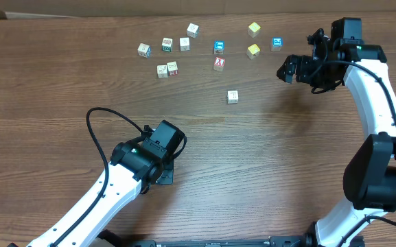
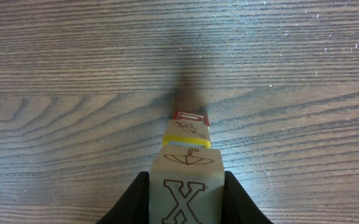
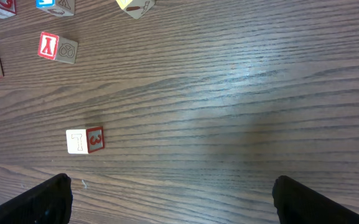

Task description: Form a tower

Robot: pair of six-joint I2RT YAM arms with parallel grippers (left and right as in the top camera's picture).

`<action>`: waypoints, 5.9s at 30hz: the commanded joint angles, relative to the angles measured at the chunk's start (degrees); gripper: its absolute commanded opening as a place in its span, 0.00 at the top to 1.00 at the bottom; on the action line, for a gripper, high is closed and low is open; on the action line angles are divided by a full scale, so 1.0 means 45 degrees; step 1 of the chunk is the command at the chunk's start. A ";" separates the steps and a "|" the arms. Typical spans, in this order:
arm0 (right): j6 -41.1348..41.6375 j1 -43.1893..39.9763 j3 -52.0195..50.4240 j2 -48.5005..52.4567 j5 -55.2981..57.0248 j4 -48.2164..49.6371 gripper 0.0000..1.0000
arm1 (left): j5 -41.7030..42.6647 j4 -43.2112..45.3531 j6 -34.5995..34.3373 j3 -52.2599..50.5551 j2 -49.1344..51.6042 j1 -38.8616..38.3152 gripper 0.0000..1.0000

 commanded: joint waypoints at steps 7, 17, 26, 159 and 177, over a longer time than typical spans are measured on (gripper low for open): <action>0.0049 0.0000 0.0262 -0.0345 -0.0015 0.0068 0.00 | -0.0306 0.0078 0.0355 -0.0248 0.0097 -0.0087 0.88; 0.0049 0.0000 0.0262 -0.0345 -0.0015 0.0068 0.00 | -0.0461 0.0578 0.0355 -0.0646 0.0092 -0.0083 0.87; 0.0049 0.0000 0.0262 -0.0345 -0.0015 0.0068 0.00 | -0.0335 0.0568 0.0408 -0.0695 0.0097 -0.0087 0.76; 0.0049 0.0000 0.0262 -0.0345 -0.0015 0.0068 0.00 | 0.0753 0.2633 0.1151 -0.1588 0.2900 0.0865 0.70; 0.0049 0.0000 0.0262 -0.0345 -0.0015 0.0068 0.00 | 0.1282 0.2832 0.0578 -0.1588 0.2900 0.0860 0.67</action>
